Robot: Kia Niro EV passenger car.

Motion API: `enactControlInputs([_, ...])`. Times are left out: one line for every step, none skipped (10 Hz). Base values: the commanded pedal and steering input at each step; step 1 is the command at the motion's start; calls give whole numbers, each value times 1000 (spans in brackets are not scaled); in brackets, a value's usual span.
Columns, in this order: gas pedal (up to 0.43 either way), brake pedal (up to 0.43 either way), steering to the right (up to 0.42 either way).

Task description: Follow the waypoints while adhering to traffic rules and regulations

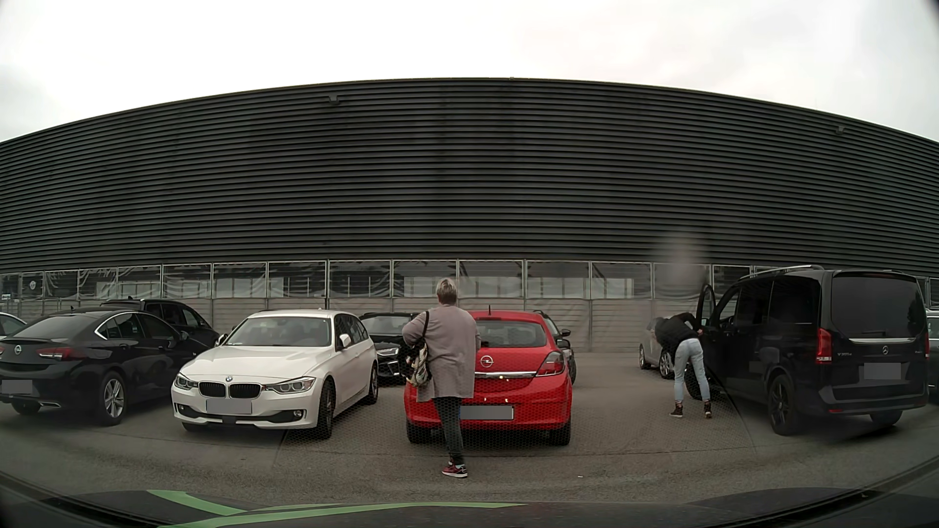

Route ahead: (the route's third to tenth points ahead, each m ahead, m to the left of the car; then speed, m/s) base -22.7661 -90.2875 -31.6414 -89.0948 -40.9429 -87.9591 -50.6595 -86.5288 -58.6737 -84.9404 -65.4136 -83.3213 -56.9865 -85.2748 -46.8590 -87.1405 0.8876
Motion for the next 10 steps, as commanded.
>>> enactControlInputs([39, 0, -307])
enactControlInputs([28, 0, -366])
enactControlInputs([28, 0, -437])
enactControlInputs([20, 0, -513])
enactControlInputs([20, 0, -626])
enactControlInputs([20, 0, -700])
enactControlInputs([28, 0, -749])
enactControlInputs([28, 0, -756])
enactControlInputs([28, 0, -780])
enactControlInputs([28, 0, -820])
